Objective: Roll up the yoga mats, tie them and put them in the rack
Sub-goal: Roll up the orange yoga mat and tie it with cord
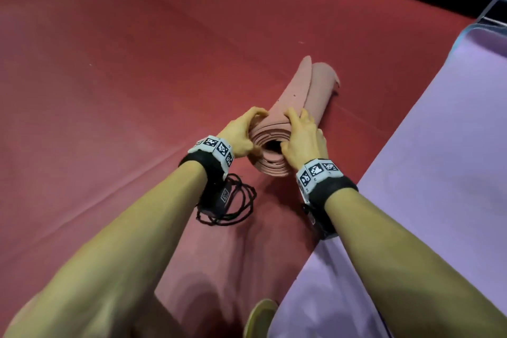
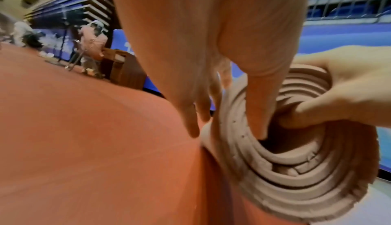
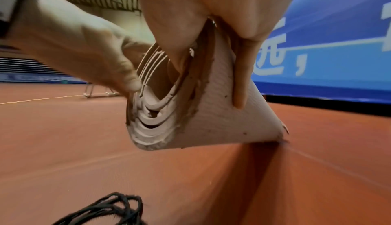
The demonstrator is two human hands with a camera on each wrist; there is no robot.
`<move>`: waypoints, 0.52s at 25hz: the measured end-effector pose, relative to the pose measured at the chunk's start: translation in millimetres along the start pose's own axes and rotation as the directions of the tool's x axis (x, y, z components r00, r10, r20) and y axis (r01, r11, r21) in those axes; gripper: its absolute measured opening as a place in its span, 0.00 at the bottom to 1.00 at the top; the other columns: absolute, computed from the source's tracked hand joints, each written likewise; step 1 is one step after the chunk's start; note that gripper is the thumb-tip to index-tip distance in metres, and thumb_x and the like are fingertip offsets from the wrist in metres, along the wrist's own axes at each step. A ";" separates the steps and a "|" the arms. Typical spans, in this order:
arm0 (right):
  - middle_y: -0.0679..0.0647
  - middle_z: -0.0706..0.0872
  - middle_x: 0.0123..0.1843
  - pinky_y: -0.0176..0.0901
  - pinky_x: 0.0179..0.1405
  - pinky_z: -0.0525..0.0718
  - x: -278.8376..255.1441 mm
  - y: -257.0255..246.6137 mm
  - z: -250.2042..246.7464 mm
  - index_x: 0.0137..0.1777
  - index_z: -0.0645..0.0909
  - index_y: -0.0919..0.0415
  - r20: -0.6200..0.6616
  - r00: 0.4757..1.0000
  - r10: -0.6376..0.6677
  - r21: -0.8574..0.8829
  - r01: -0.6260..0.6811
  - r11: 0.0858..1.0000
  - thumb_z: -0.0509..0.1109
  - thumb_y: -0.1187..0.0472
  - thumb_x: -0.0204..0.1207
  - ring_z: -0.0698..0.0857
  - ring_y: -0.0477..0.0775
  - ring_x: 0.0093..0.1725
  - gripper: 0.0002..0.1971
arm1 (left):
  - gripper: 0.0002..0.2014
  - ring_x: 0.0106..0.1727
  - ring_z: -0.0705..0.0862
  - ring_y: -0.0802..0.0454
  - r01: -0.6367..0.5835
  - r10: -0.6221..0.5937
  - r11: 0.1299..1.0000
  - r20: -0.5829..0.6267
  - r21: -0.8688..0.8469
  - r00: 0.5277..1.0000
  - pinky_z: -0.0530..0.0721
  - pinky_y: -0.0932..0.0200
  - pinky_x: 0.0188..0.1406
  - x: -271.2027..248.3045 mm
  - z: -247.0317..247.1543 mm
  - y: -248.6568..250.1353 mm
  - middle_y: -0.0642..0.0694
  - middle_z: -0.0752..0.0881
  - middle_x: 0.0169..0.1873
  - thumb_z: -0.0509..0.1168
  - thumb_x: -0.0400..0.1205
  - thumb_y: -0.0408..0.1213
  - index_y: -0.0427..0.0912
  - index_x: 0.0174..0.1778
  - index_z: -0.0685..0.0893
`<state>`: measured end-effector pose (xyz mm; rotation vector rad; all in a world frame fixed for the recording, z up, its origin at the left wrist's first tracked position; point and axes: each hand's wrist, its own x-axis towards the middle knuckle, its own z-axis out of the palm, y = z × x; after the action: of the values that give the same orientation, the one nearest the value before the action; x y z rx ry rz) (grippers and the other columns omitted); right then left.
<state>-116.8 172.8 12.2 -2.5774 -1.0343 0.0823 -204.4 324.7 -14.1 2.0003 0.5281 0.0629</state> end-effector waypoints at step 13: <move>0.57 0.71 0.69 0.55 0.52 0.81 -12.3 51.3 61.0 0.72 0.71 0.57 0.050 0.998 -0.041 0.129 0.034 0.991 0.78 0.65 0.69 0.78 0.64 0.65 0.31 | 0.12 0.56 0.86 0.37 0.593 -0.579 0.614 -0.213 0.520 0.787 0.84 0.49 0.53 -13.5 104.8 -173.4 0.37 0.88 0.56 0.64 0.81 0.33 0.36 0.58 0.86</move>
<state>-103.4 149.0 -63.7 -2.4514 -1.0596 0.2014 -247.1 298.0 -210.8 2.2805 1.3331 -0.5468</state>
